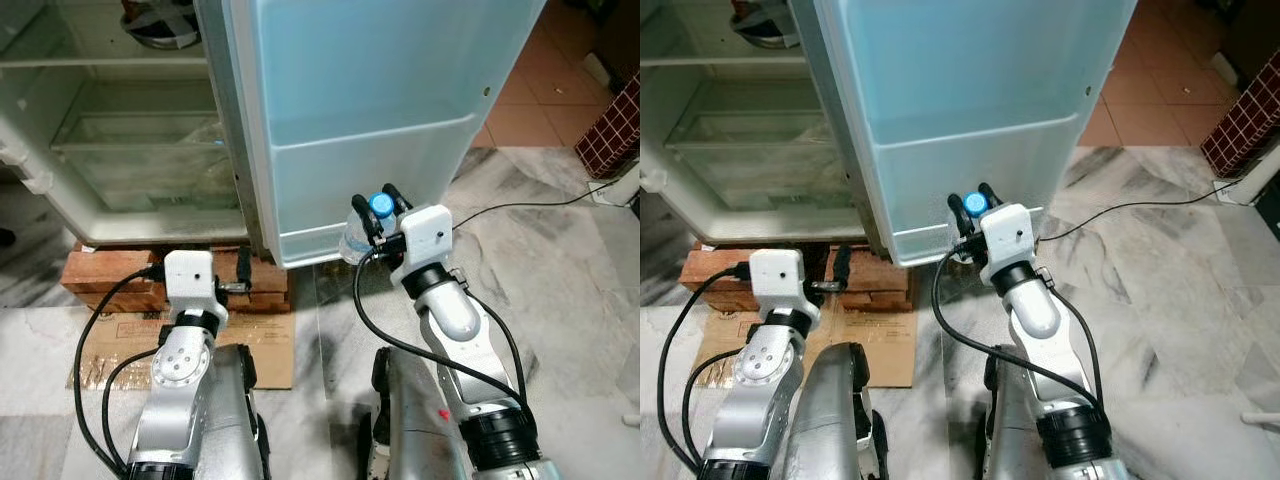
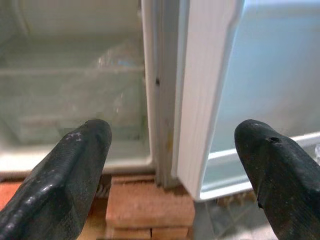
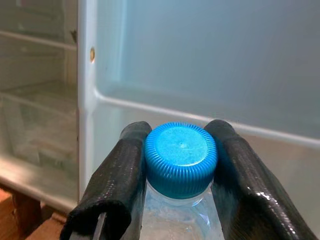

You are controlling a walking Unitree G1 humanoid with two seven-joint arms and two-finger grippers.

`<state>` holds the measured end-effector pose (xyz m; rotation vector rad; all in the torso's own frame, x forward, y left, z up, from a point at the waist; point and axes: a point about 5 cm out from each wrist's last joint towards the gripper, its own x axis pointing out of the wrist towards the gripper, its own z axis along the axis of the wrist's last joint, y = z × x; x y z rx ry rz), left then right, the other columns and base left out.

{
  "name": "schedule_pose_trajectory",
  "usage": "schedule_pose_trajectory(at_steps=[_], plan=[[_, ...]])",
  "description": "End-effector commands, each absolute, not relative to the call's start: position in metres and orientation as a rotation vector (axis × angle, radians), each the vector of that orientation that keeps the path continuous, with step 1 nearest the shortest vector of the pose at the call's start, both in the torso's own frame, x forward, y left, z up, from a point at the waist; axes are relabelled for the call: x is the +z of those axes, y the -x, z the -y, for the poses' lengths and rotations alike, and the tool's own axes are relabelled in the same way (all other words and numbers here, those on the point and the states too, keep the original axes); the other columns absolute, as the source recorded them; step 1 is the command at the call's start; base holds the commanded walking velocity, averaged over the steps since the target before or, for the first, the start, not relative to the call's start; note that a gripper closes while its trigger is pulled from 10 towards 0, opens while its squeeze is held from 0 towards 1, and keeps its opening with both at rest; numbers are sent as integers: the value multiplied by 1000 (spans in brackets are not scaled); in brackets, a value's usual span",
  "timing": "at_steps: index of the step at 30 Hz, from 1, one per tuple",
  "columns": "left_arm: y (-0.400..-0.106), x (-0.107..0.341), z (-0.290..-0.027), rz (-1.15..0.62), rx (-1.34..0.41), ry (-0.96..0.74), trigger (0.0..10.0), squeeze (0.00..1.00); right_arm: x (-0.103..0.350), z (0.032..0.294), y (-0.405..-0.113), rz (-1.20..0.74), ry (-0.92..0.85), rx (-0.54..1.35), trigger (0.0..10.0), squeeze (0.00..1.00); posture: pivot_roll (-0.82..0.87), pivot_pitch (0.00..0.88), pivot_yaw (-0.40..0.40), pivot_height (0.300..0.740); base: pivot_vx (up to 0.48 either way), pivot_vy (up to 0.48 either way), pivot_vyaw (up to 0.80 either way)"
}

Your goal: Restocking fridge

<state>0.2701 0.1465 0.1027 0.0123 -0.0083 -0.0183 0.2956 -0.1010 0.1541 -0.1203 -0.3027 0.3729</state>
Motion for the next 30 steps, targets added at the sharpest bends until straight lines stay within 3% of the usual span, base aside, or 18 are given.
schedule_pose_trajectory(at_steps=[1,19,30], plan=[[-273,102,-149,11,-10,-15,10000,0,170,101,-297,364,112,365,10000,0,5,47,19,637,0,0,0],[-274,97,-150,0,-2,-30,10000,0,171,119,-297,356,135,317,10000,0,-8,48,36,740,0,0,0],[-272,89,-146,-34,-15,-52,10000,0,161,142,-283,282,190,375,10000,0,-36,18,57,740,0,0,0]])
